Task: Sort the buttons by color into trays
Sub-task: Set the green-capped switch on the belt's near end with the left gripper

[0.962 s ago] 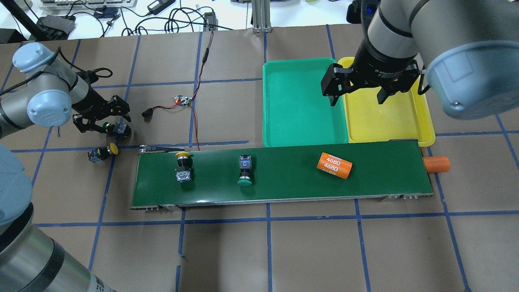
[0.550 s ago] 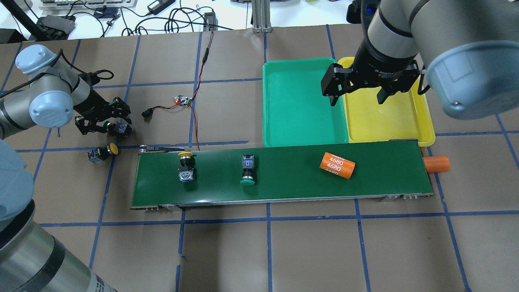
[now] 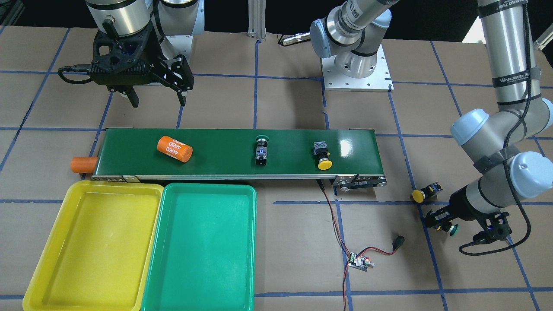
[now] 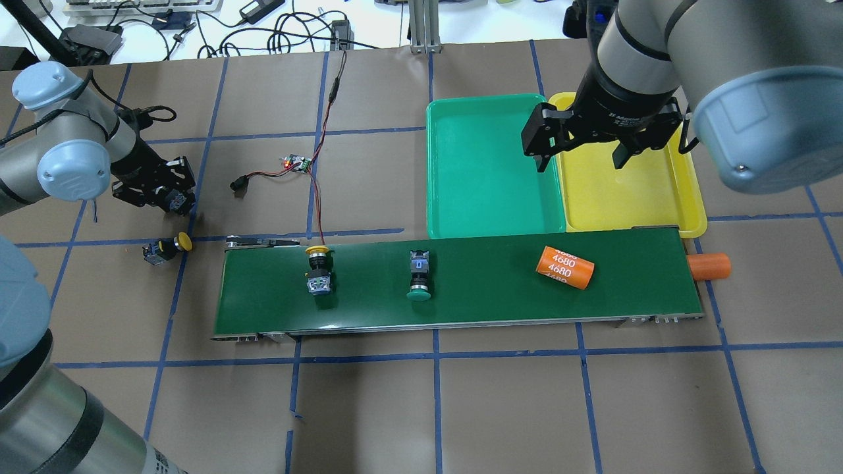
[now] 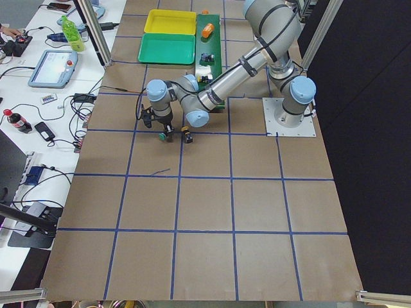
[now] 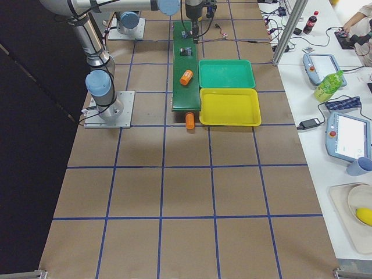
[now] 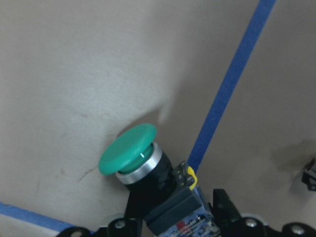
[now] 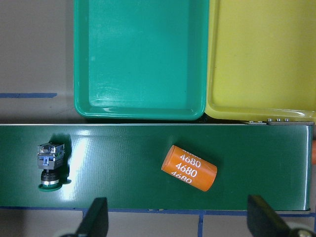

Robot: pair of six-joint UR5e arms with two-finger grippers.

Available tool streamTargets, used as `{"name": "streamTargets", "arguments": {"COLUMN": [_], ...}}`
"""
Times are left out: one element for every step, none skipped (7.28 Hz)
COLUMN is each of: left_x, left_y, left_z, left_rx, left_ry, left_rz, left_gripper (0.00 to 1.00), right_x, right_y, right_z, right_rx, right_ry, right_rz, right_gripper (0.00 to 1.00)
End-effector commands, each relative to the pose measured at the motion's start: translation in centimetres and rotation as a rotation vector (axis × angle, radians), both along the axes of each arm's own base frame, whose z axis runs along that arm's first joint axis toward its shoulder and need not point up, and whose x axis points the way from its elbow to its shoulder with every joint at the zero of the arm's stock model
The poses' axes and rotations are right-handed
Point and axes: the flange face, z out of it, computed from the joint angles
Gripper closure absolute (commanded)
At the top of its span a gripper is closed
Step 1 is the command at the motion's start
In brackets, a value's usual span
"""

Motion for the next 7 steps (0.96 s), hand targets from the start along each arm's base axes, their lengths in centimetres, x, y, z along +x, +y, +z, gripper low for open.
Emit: {"name": "streamTargets", "arguments": {"left_x": [-3.3,-6.7,-9.3,-11.9,-13.5,-14.1,-14.6], "left_y": [1.1,2.6,5.0,7.8,10.7,12.7,13.7], "left_z": [3.6,5.5,7.1,7.3,6.5,5.7,5.3], "left_rx": [-0.017,-0.007,0.017,0.024,0.045,0.056,0.063], "left_ry": [0.001,0.001,0.013,0.021,0.037,0.047,0.055], "left_rz": [-0.168,-0.234,-0.272,-0.39,-0.448,-0.457,-0.472], "left_gripper": [1.0,1.0,1.0,1.0,1.0,1.0,1.0], "right_x": [0.0,0.0,0.0,0.0,0.0,0.0,0.0], "right_y": [0.0,-0.1,0.0,0.0,0.0,0.0,0.1], "right_z": [0.0,-0.1,0.0,0.0,0.0,-0.2,-0.3], "right_rx": [0.0,0.001,0.0,0.0,0.001,0.004,0.006], "right_ry": [0.001,0.001,0.001,0.001,0.001,0.001,0.0], "right_rz": [-0.001,-0.001,-0.001,0.001,-0.001,-0.001,0.001], "right_gripper": [0.0,0.0,0.0,0.0,0.0,0.0,0.0]}}
